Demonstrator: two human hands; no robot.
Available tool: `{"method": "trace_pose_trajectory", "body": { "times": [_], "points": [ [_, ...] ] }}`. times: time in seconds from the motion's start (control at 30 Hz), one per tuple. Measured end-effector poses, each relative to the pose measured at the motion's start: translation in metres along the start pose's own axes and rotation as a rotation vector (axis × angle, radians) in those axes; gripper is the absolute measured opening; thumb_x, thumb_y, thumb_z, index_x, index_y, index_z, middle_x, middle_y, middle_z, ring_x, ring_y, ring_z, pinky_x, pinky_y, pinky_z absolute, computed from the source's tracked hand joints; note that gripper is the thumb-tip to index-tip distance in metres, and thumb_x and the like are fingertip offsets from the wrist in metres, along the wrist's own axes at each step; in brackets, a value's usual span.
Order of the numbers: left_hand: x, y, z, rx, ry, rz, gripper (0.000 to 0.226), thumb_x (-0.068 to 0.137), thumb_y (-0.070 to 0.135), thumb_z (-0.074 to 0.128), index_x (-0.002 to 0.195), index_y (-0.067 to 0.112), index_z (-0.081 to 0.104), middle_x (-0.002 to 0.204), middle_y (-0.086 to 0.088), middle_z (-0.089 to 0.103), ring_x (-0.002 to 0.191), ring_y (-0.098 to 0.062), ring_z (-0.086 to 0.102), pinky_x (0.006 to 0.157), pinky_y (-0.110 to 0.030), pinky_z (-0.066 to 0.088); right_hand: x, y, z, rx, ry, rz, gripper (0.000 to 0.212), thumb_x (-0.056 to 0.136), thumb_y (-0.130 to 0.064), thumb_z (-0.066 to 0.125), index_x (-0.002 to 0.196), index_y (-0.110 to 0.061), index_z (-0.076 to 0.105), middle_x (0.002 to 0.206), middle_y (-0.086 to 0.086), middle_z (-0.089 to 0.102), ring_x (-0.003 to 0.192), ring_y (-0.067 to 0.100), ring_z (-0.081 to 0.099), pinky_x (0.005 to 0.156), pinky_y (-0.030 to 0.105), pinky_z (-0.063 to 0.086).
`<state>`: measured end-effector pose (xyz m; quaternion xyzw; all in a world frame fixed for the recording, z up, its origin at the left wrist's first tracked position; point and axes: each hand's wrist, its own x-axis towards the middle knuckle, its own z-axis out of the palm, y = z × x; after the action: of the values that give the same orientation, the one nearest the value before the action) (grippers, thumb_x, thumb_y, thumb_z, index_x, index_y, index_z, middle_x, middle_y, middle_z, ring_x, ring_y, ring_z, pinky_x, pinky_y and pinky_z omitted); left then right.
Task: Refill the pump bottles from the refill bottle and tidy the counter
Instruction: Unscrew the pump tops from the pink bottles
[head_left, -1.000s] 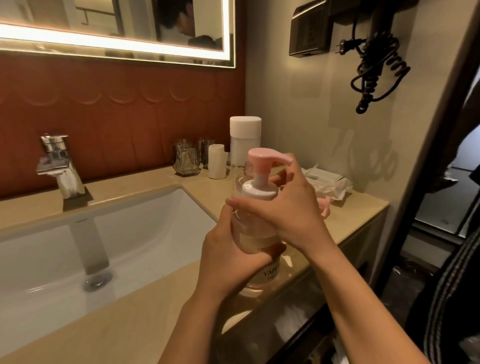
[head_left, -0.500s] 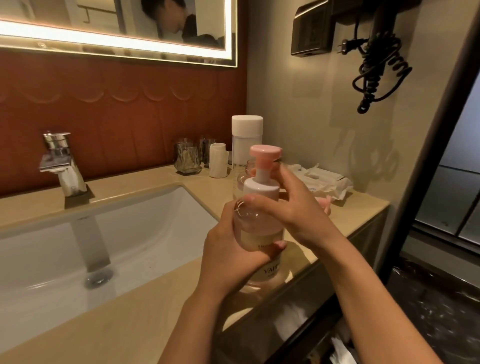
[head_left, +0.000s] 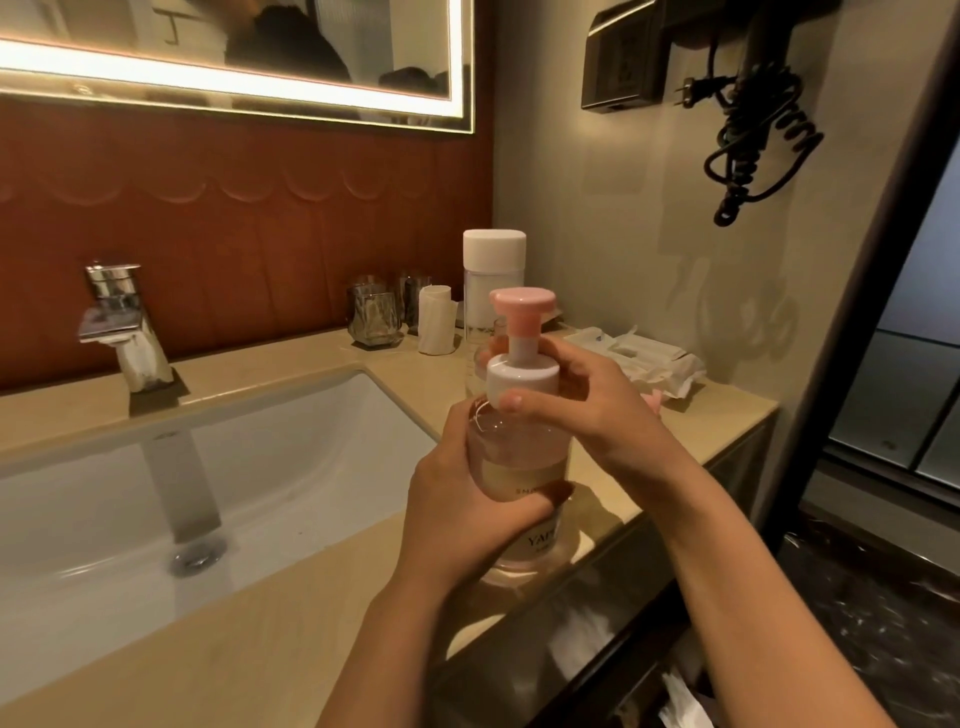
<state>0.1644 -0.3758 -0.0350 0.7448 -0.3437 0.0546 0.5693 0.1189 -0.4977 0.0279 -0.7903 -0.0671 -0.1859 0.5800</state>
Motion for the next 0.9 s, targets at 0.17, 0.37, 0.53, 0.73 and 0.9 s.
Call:
{"method": "trace_pose_trajectory", "body": {
  "times": [0.17, 0.37, 0.53, 0.73, 0.9],
  "points": [
    [0.001, -0.004, 0.0, -0.013, 0.003, 0.012, 0.072, 0.054, 0.046, 0.084, 0.106, 0.055, 0.035, 0.094, 0.038, 0.053, 0.09, 0.019, 0.053, 0.069, -0.003, 0.043, 0.001, -0.003, 0.014, -0.168, 0.176, -0.026, 0.068, 0.059, -0.058, 0.076, 0.114, -0.034, 0.043, 0.114, -0.013, 0.055, 0.103, 0.006, 0.056, 0.078, 0.02, 0.052],
    [0.001, 0.0, 0.0, -0.003, -0.004, 0.004, 0.069, 0.05, 0.049, 0.073, 0.105, 0.055, 0.032, 0.096, 0.036, 0.048, 0.089, 0.017, 0.052, 0.068, -0.001, 0.042, 0.002, -0.003, 0.016, -0.3, 0.369, -0.067, 0.057, 0.063, -0.045, 0.08, 0.109, -0.022, 0.053, 0.104, -0.011, 0.06, 0.094, 0.004, 0.057, 0.073, 0.015, 0.05],
    [0.0, -0.002, 0.001, -0.007, 0.007, 0.01, 0.074, 0.044, 0.063, 0.067, 0.109, 0.054, 0.033, 0.101, 0.034, 0.05, 0.094, 0.015, 0.053, 0.072, -0.001, 0.043, -0.001, -0.002, 0.003, -0.041, 0.102, -0.04, 0.05, 0.073, -0.036, 0.075, 0.118, -0.023, 0.059, 0.107, -0.012, 0.065, 0.095, 0.0, 0.061, 0.069, 0.01, 0.049],
    [0.001, -0.005, 0.001, -0.001, 0.012, 0.005, 0.068, 0.057, 0.043, 0.085, 0.104, 0.055, 0.037, 0.091, 0.038, 0.055, 0.09, 0.018, 0.054, 0.069, -0.006, 0.045, -0.003, -0.002, 0.016, -0.152, 0.172, -0.06, 0.057, 0.067, -0.053, 0.073, 0.114, -0.038, 0.044, 0.12, -0.006, 0.053, 0.107, 0.01, 0.054, 0.081, 0.024, 0.052],
    [0.0, -0.005, 0.001, -0.004, -0.001, -0.022, 0.063, 0.059, 0.036, 0.085, 0.101, 0.049, 0.039, 0.085, 0.031, 0.053, 0.081, 0.023, 0.052, 0.063, 0.0, 0.042, 0.001, -0.001, 0.032, -0.368, 0.433, -0.051, 0.064, 0.061, -0.051, 0.08, 0.107, -0.031, 0.039, 0.114, -0.009, 0.049, 0.108, 0.011, 0.048, 0.086, 0.028, 0.048]
  ]
}}
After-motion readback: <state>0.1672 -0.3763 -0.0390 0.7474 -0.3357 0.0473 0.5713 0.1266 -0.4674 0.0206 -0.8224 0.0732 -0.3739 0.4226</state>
